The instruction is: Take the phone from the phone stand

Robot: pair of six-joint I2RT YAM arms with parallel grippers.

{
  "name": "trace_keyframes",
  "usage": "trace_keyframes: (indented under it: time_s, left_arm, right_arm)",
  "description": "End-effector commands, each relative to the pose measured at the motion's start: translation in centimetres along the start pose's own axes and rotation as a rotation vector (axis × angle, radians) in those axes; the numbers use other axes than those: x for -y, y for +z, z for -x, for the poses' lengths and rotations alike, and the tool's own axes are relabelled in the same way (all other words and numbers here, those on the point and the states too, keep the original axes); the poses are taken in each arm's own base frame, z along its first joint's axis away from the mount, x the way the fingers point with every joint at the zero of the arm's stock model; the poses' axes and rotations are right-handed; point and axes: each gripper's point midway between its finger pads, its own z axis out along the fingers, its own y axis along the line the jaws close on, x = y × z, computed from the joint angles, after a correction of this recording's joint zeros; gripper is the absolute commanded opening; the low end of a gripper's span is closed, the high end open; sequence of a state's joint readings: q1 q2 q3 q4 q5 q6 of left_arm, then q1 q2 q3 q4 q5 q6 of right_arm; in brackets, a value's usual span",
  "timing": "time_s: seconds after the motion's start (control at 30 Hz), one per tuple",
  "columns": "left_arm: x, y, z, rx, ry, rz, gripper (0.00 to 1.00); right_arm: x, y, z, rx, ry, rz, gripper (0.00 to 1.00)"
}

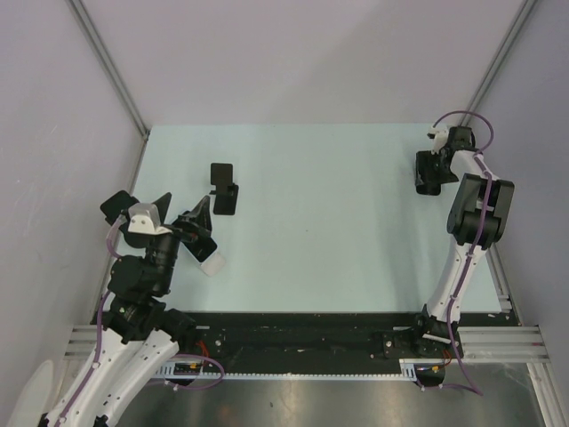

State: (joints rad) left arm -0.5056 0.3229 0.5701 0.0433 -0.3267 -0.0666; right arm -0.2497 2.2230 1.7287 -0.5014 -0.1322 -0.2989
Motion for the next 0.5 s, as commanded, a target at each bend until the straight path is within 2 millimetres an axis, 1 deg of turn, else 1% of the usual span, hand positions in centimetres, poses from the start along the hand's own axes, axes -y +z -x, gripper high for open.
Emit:
trace_keyframes:
  time_s: [0.0,0.13,0.23,0.33,0.43,0.47]
  left_arm:
    - [0.3,0.3,0.2,0.013,0.043,-0.021,1.00]
    - [0.3,0.5,-0.1,0.003,0.052,-0.021,1.00]
    - [0.3,0.6,-0.2,-0.003,0.059,-0.021,1.00]
    - [0.4,0.6,-0.3,-0.006,0.060,-0.025,1.00]
    - [0.4,0.7,-0.4,-0.009,0.062,-0.025,1.00]
    - [0.3,0.7,-0.4,-0.008,0.062,-0.023,1.00]
  right_arm:
    - [2.7,0.8,-2.2,-0.077,-0.204,-0.033,0.70]
    - [2.1,1.3,-2.4,-0.079,-0.291,0.018,0.70]
    - [1.8,1.6,-2.4,-0.071,-0.317,0.049,0.70]
    - [1.7,1.9,-2.6,-0.071,-0.308,0.068,0.71]
    - [1.6,2.4,-3.2,-0.082,-0.303,0.074,0.74]
    - [1.6,2.4,-3.3,-0.083,-0.299,0.074,0.79]
